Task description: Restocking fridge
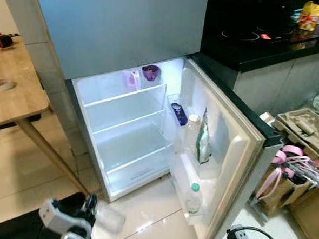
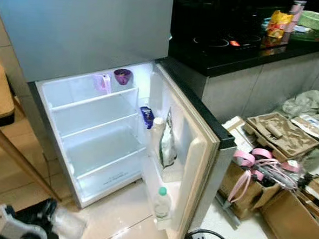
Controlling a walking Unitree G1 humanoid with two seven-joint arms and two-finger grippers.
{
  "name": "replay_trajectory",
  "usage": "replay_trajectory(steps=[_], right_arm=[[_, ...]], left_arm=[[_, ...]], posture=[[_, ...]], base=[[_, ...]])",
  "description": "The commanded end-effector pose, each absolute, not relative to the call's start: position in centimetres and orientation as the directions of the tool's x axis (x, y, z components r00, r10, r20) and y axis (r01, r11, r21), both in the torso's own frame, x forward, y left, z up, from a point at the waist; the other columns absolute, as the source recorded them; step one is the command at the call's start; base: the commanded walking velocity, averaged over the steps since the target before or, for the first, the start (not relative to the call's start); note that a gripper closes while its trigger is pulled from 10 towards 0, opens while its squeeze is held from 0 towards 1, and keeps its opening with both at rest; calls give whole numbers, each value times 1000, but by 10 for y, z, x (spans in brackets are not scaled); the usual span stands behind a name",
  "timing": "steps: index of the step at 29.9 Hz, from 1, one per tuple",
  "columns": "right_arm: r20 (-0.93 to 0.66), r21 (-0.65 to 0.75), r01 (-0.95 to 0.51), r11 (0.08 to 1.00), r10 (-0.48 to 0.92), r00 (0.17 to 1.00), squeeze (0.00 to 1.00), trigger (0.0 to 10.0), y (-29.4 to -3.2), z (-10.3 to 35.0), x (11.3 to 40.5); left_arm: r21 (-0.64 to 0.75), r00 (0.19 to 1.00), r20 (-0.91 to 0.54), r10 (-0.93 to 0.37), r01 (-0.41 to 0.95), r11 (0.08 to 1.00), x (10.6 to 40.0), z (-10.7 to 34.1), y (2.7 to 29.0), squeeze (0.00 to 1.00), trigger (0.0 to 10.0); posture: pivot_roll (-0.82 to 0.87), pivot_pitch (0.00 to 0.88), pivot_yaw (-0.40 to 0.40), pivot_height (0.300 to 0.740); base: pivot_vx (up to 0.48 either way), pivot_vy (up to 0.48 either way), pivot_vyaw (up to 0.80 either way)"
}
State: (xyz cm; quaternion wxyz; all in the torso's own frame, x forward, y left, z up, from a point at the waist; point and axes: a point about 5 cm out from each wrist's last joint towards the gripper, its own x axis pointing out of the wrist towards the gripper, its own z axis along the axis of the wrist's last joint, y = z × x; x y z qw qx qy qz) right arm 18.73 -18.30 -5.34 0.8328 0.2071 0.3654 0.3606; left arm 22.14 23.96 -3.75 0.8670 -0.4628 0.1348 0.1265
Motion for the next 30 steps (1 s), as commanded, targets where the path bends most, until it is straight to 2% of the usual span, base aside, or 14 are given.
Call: replay_trajectory(steps=[1, 2, 3, 5, 6, 9, 14, 16, 17, 18, 20, 21, 22, 30], right_arm=[[-404, 639, -475, 605, 790, 462, 0, 10000, -180, -48, 191], [-302, 658, -528, 537, 830, 468, 0, 10000, -172, -37, 204], [-180, 630, -579, 517, 823, 539, 0, 10000, -161, -17, 231], [-162, 615, -578, 536, 804, 573, 0, 10000, -160, -12, 239], [-157, 609, -573, 549, 791, 591, 0, 10000, -159, -11, 243], [-174, 517, -487, 704, 643, 746, 0, 10000, -165, 5, 273], [-132, 460, -541, 705, 656, 743, 0, 10000, -158, 19, 287], [-75, 447, -627, 637, 726, 684, 0, 10000, -147, 30, 291], [-75, 447, -627, 637, 726, 684, 0, 10000, -147, 30, 291], [-50, 430, -682, 591, 770, 636, 0, 10000, -139, 35, 291], [-50, 430, -682, 591, 770, 636, 0, 10000, -139, 35, 291], [-32, 405, -721, 563, 796, 604, 0, 10000, -130, 41, 294], [-17, 343, -744, 573, 796, 605, 0, 10000, -116, 51, 303], [24, 278, -728, 627, 753, 658, 0, 10000, -98, 72, 321]], left_arm=[[-727, 914, -388, 117, -381, 570, 216, -40, 247, 0, 10000], [-662, 865, -484, 132, -460, 591, 196, -54, 247, 0, 10000], [-541, 771, -622, 137, -550, 636, 162, -74, 245, 0, 10000], [-509, 745, -653, 134, -564, 651, 154, -79, 244, 0, 10000], [-495, 734, -666, 133, -567, 658, 150, -81, 243, 0, 10000], [-427, 671, -734, 104, -576, 697, 128, -91, 238, 0, 10000], [-398, 643, -762, 82, -564, 724, 118, -96, 232, 0, 10000], [-398, 644, -762, 76, -557, 729, 119, -96, 230, 0, 10000], [-398, 644, -762, 76, -557, 729, 119, -96, 230, 0, 10000], [-401, 650, -756, 75, -551, 732, 122, -96, 229, 0, 10000], [-401, 650, -756, 75, -551, 732, 122, -96, 229, 0, 10000], [-405, 657, -750, 72, -543, 736, 125, -95, 227, 0, 10000], [-412, 669, -740, 65, -528, 743, 132, -93, 225, 0, 10000], [-416, 671, -739, 51, -515, 749, 133, -93, 221, 0, 10000]], posture=[[-98, 26, 29, 740], [-100, 28, 28, 740], [-97, 27, 28, 740], [-97, 27, 28, 740], [-97, 27, 28, 740], [-90, 24, 28, 740], [-90, 22, 28, 740], [-90, 22, 25, 740], [-90, 22, 25, 740], [-91, 23, 24, 740], [-91, 23, 24, 740], [-91, 23, 24, 740], [-91, 23, 24, 740], [-92, 27, 21, 740]], base=[[0, 0, 0], [0, 0, 0], [0, 0, 0], [0, 0, 0], [0, 0, 0], [0, 0, 0], [0, 0, 0], [0, 0, 0], [0, 0, 0], [0, 0, 0], [0, 0, 0], [0, 0, 0], [0, 0, 0], [0, 0, 0]])
